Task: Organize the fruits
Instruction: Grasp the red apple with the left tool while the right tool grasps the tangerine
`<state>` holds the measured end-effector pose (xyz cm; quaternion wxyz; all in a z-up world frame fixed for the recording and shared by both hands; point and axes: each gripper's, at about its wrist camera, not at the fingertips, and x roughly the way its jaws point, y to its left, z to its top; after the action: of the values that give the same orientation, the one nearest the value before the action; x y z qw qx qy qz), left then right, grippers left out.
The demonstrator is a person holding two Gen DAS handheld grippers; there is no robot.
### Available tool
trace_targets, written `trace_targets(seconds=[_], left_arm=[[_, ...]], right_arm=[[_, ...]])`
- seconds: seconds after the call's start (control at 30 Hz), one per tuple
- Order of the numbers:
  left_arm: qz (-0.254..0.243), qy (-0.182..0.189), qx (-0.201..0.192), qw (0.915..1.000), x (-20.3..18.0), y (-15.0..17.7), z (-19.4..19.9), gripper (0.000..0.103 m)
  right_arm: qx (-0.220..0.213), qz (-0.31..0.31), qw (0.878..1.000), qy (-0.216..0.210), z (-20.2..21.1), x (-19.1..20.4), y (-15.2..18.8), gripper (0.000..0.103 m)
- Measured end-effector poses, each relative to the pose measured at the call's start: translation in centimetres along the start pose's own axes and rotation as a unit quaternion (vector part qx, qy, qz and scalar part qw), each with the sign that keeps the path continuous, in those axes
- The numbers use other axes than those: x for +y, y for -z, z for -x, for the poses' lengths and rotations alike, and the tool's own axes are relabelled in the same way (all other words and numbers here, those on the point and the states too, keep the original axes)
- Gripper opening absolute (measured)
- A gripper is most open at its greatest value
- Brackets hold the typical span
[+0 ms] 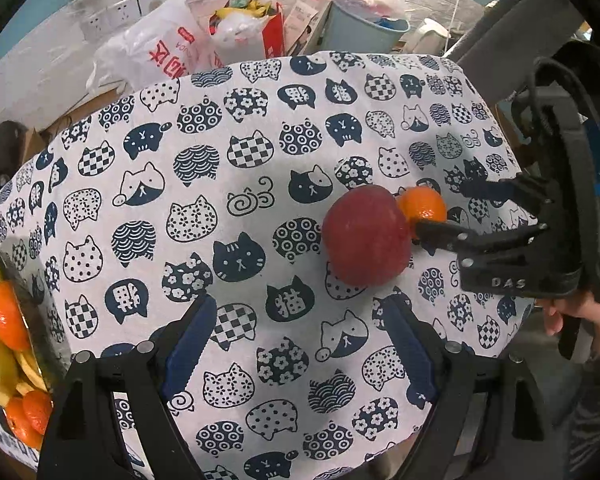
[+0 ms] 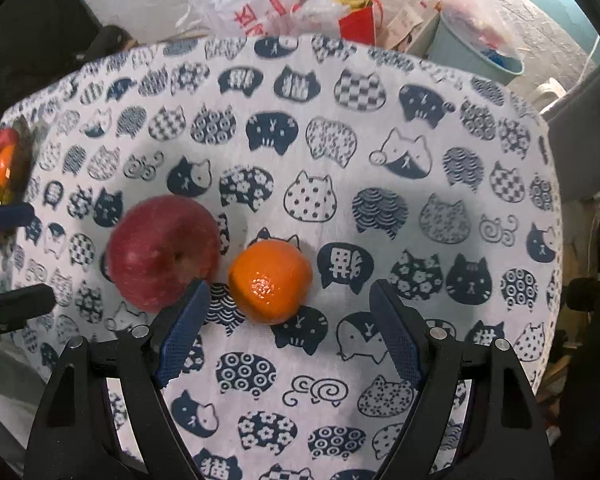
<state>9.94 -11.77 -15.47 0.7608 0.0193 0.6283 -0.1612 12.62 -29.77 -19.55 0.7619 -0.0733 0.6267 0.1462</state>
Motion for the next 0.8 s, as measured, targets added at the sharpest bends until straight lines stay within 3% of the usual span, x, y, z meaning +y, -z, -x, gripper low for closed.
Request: trace_targets(seconds=[0.13,0.23,0.37,0.53,0.8], left_arm=[[0.002,0.001,0.003,1.0000,-0.2,-0.2,-0.5,0.087],[0.003,0.004,0.004,1.0000,-0.6,-0.6,-0.7,0.087],[0.000,0.010,0.003,0.9999,-1.6,-1.2,-1.1,0.087],[-0.001,0.016,0.004,0.9999,-2.7,-1.8,-1.8,0.087],[0.021,0.034,0.004,0.9992,-3.1,-2.4,-3.9,0.088]], right_arm=[[0.004,0.000,1.000,-0.004,-1.0,-0.2,0.1,0.079],[-0.004,0.001,1.000,-0.023,-1.1,-0.3,0.0,0.071],[-0.011,0.016,0.999,-0.041,-1.0,0.1,-0.2,0.048],[-0.012,0.015,1.000,-0.025,-0.3,-0.1,0.0,0.048],[-0.035,-0.032,0.999,0.005,3.1,-3.8,0.3,0.048]])
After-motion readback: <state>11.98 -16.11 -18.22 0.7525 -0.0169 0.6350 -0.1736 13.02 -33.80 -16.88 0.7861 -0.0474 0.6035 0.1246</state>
